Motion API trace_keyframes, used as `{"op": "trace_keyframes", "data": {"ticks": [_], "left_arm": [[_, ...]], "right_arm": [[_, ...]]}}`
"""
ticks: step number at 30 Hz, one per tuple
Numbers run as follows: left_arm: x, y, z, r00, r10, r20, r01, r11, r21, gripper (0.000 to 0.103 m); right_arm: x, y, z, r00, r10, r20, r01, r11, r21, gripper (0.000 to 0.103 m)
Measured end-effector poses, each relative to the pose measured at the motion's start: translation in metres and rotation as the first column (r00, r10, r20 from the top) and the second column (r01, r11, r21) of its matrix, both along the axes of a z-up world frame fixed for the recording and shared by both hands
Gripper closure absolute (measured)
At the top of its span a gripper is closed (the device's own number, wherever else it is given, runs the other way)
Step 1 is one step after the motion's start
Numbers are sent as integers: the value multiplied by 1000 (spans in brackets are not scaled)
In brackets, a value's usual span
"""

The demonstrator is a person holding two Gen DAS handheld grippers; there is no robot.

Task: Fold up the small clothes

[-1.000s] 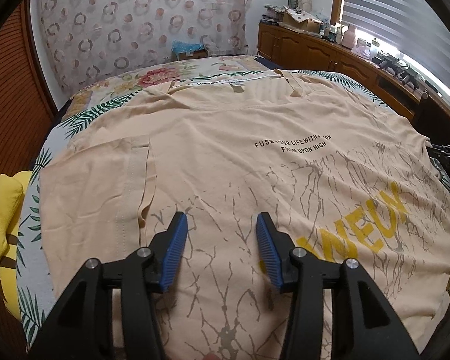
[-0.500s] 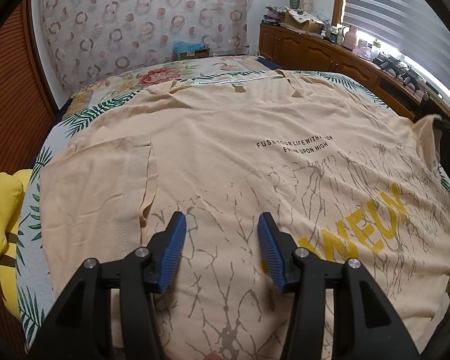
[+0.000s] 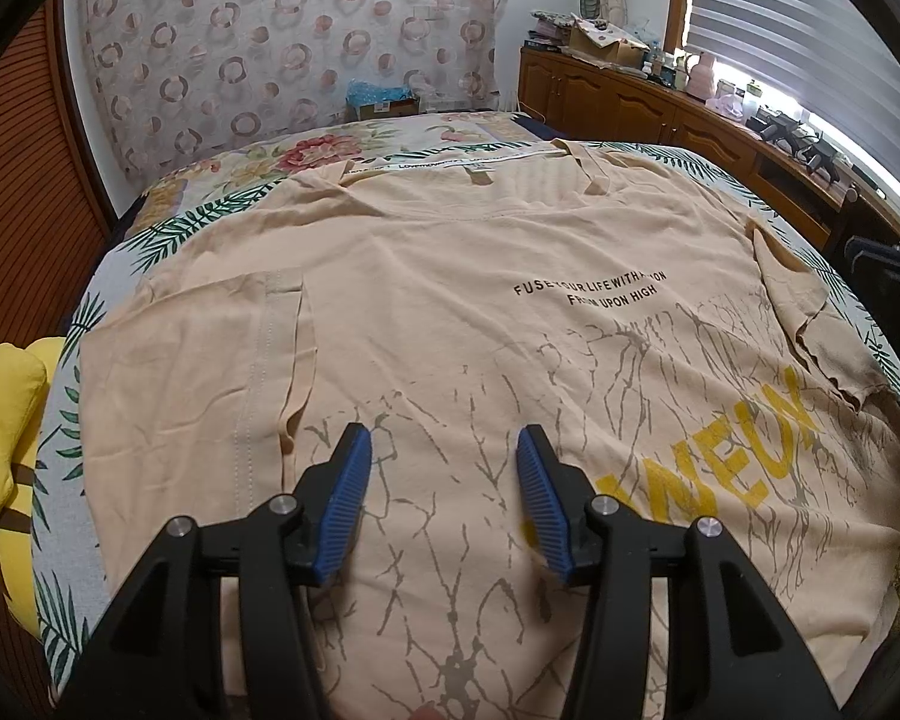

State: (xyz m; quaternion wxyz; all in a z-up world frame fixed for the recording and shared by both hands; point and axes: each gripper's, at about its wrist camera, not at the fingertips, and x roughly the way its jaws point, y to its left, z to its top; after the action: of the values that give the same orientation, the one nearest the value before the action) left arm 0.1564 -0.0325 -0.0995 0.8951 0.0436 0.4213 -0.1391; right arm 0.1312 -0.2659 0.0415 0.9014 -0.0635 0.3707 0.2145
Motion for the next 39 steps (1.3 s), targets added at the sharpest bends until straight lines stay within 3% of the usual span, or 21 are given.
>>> {"op": "trace_keyframes", "data": {"ticks": [3, 9, 12, 17, 22, 31, 39], "left_arm": [[0, 0, 0, 1000, 1, 0, -1, 1000, -2, 53], [0, 0, 0, 1000, 1, 0, -1, 1000, -1, 53], [0, 0, 0, 1000, 1, 0, -1, 1000, -1, 53], [0, 0, 0, 1000, 0, 0, 0, 1000, -2, 52], [0, 0, 0, 1000, 1, 0, -1, 1000, -2, 52], [0, 0, 0, 1000, 1, 1, -1, 1000, -1, 52], [0, 0, 0, 1000, 1, 0, -1, 1000, -2, 52]], "right_arm": [[0, -19, 4, 999, -40, 25, 40, 999, 8, 66], [6, -66, -10, 986, -168, 8, 168, 982, -82, 66], [8, -87, -25, 977, -206, -51, 202, 977, -69, 66], [11, -94, -40, 975, -193, -113, 194, 981, -7, 66], [21, -75, -39, 983, -154, -104, 155, 988, -1, 66], [40, -57, -49, 982, -120, -145, 114, 992, -50, 95], [46, -28, -22, 997, -29, -70, 25, 998, -56, 98]]}}
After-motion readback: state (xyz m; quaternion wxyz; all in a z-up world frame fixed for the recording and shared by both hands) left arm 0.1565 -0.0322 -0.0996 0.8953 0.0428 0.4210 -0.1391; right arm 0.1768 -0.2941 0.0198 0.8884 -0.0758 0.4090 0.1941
